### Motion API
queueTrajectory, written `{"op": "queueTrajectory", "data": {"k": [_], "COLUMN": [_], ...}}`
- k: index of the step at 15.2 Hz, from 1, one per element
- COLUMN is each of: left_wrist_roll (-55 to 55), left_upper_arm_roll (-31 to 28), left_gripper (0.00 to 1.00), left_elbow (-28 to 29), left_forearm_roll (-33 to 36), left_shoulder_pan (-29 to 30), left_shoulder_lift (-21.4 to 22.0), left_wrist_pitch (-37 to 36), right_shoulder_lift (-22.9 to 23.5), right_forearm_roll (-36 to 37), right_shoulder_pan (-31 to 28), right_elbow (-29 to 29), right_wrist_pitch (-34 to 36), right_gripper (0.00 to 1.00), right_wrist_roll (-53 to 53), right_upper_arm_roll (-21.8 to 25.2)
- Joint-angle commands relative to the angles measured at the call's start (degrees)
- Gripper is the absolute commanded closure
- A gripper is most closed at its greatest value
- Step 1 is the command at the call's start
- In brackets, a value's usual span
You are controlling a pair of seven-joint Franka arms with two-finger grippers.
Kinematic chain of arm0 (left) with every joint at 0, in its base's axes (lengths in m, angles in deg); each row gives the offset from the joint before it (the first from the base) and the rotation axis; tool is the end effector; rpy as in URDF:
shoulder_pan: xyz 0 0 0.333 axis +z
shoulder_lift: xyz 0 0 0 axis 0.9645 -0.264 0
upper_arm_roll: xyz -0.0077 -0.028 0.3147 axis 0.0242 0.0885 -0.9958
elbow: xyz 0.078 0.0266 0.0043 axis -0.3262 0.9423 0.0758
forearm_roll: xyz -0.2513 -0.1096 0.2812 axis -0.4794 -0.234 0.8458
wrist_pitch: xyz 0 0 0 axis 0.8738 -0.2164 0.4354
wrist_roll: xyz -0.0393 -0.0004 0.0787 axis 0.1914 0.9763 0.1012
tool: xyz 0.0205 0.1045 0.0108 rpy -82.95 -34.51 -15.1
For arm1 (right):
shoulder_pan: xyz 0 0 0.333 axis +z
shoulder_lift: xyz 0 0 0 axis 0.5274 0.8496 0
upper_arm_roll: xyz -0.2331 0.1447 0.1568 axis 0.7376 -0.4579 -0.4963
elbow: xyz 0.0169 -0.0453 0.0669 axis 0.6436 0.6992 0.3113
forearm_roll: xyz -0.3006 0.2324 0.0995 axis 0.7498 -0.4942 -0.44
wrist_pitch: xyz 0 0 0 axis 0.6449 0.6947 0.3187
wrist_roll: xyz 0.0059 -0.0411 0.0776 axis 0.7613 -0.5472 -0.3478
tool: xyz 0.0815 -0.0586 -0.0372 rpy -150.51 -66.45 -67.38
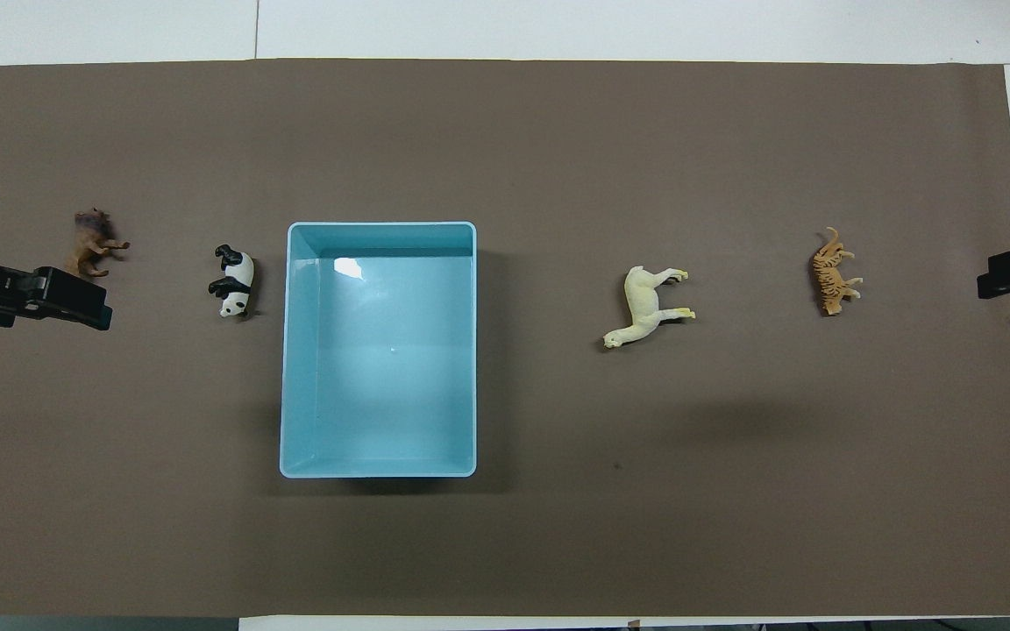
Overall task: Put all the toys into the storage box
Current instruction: 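Move the left gripper to the panda and the right gripper to the tiger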
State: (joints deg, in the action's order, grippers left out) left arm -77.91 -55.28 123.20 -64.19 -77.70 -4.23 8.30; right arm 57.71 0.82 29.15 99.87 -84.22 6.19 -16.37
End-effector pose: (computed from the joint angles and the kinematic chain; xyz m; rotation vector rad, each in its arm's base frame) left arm 0.5349 -0.0349 0.5929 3.1049 -0.1843 -0.2293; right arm 0.5341 -0.0721 0.6000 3.1212 -0.1555 -0.0863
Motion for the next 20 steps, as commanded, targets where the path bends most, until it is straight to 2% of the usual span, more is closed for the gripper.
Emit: {"op": "queueTrajectory", "data": {"k": [1,11,13,15,16,18,20], "left_wrist_roll": [0.27,0.27,0.27,-0.6,-1.3,-2.01,-2.19], "left_upper_arm_roll": [-0.08,-0.08,-0.08,-0.08,-0.08,-0.16,-0.08], "left_gripper": [0.0,0.0,0.0,0.0,0.0,0.0,0.0], "left_elbow": [0.73,0.73,0.73,0.81,1.77,8.51,11.27], "left_forearm_roll": [0.79,0.79,0.79,0.79,0.79,1.14,1.32], "left_shoulder_pan": [0.02,0.11,0.02,0.02,0.2,0.46,1.69], "left_shoulder_lift": [1.07,1.07,1.07,1.16,1.42,2.3,-0.31], "left_wrist_pitch": [0.09,0.09,0.09,-0.09,1.21,15.92,21.95], "right_shoulder_lift": [-1.07,-1.59,-1.59,-1.68,-1.51,0.5,4.1], "right_forearm_roll": [-0.71,-0.71,-0.54,-0.45,-0.36,-0.36,-0.27], "right_shoulder_pan": [-0.83,-1.09,-0.31,-0.3,-0.3,-0.13,-0.13], "right_elbow": [0.71,1.14,2.02,5.96,7.98,10.8,13.09], "right_wrist_pitch": [0.8,2.73,0.9,-4.62,-7.87,-12.54,-19.38], "right_gripper": [0.0,0.0,0.0,0.0,0.0,0.0,0.0], "right_wrist_roll": [1.04,-0.97,-1.16,-1.59,-2.2,-5.44,-8.26], "right_upper_arm_roll": [-0.6,-0.33,-0.25,-0.33,-0.33,-0.42,-0.51]}}
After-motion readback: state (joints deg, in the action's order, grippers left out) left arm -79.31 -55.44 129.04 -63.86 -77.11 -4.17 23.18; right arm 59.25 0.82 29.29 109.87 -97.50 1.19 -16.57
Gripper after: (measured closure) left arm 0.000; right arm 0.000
